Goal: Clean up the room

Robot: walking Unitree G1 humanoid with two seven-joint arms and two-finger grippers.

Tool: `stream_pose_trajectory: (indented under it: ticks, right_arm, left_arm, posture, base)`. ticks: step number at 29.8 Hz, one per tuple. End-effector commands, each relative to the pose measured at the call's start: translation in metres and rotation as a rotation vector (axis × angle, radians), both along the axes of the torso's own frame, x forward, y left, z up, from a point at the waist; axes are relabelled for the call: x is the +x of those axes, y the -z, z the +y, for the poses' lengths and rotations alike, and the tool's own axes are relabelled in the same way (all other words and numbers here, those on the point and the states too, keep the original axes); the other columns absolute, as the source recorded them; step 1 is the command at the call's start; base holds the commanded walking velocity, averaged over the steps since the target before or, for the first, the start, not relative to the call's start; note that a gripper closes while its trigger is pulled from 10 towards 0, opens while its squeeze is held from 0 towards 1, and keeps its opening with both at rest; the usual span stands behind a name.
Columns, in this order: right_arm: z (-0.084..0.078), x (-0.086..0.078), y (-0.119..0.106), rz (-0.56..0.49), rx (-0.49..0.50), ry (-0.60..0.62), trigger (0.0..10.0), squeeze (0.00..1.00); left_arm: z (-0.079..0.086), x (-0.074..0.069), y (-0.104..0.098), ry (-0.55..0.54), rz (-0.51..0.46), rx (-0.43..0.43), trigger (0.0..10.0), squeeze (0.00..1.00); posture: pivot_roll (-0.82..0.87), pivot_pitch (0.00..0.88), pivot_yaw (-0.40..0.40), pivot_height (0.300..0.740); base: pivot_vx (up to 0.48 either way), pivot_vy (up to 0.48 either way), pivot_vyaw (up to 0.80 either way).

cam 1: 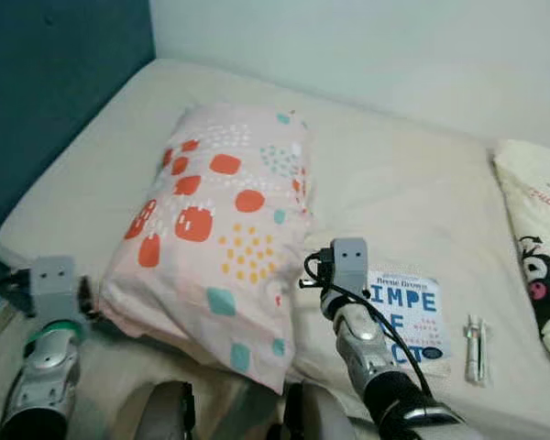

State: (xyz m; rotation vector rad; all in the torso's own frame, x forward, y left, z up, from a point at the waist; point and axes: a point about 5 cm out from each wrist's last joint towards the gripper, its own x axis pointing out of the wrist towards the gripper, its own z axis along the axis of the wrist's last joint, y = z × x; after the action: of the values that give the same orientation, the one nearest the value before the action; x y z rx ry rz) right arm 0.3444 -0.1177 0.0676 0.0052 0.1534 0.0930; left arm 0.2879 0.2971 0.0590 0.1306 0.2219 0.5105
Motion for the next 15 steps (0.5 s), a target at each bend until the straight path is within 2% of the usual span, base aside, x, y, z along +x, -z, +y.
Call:
stream_pose_trajectory:
  ticks: [1, 2, 3, 4, 5, 7, 8, 9, 12, 15]
  right_arm:
    - [0.000, 0.001, 0.001, 0.021, 0.004, -0.007, 10.0, 0.00]
    - [0.000, 0.001, 0.001, 0.021, 0.004, -0.007, 10.0, 0.00]
    - [0.000, 0.002, -0.001, 0.019, 0.034, -0.005, 10.0, 0.00]
    - [0.001, 0.002, -0.002, 0.015, 0.081, -0.009, 10.0, 0.00]
    - [0.001, 0.002, -0.002, 0.015, 0.081, -0.009, 10.0, 0.00]
    - [0.001, -0.001, 0.000, 0.015, 0.146, -0.024, 10.0, 0.00]
    - [0.001, -0.001, 0.000, 0.015, 0.146, -0.024, 10.0, 0.00]
    - [0.001, -0.003, 0.002, 0.019, 0.158, -0.029, 10.0, 0.00]
    - [0.004, -0.009, 0.010, 0.042, 0.147, -0.044, 10.0, 0.00]
    - [0.008, -0.011, 0.013, 0.050, 0.140, -0.055, 10.0, 0.00]
  left_arm:
    - [-0.005, 0.002, 0.001, 0.026, -0.013, -0.015, 10.0, 0.00]
    - [-0.005, 0.002, 0.001, 0.026, -0.013, -0.015, 10.0, 0.00]
    - [-0.013, 0.006, -0.002, 0.080, -0.045, -0.043, 10.0, 0.00]
    - [-0.030, 0.010, -0.006, 0.179, -0.091, -0.065, 10.0, 0.00]
    - [-0.030, 0.010, -0.006, 0.179, -0.091, -0.065, 10.0, 0.00]
    - [-0.067, 0.013, -0.014, 0.349, -0.153, -0.045, 10.0, 0.00]
    - [-0.067, 0.013, -0.014, 0.349, -0.153, -0.045, 10.0, 0.00]
    - [-0.079, 0.012, -0.016, 0.391, -0.160, -0.023, 10.0, 0.00]
    - [-0.098, 0.010, -0.012, 0.442, -0.133, 0.058, 10.0, 0.00]
    - [-0.103, 0.009, -0.010, 0.437, -0.132, 0.059, 10.0, 0.00]
  posture:
    - [0.07, 0.119, -0.089, 0.635]
    - [0.07, 0.119, -0.089, 0.635]
    - [0.07, 0.107, -0.092, 0.635]
    - [0.07, 0.097, -0.088, 0.635]
    - [0.07, 0.097, -0.088, 0.635]
    - [0.08, 0.071, -0.083, 0.635]
    - [0.08, 0.071, -0.083, 0.635]
    - [0.08, 0.071, -0.083, 0.635]
    - [0.09, 0.054, -0.086, 0.635]
    - [0.09, 0.046, -0.083, 0.635]
  base:
    - [0.000, 0.000, 0.00]
    - [0.000, 0.000, 0.00]
    - [0.000, 0.000, 0.00]
    - [0.000, 0.000, 0.00]
    - [0.000, 0.000, 0.00]
    - [0.000, 0.000, 0.00]
    - [0.000, 0.000, 0.00]
    - [0.000, 0.000, 0.00]
    - [0.000, 0.000, 0.00]
    - [0.000, 0.000, 0.00]
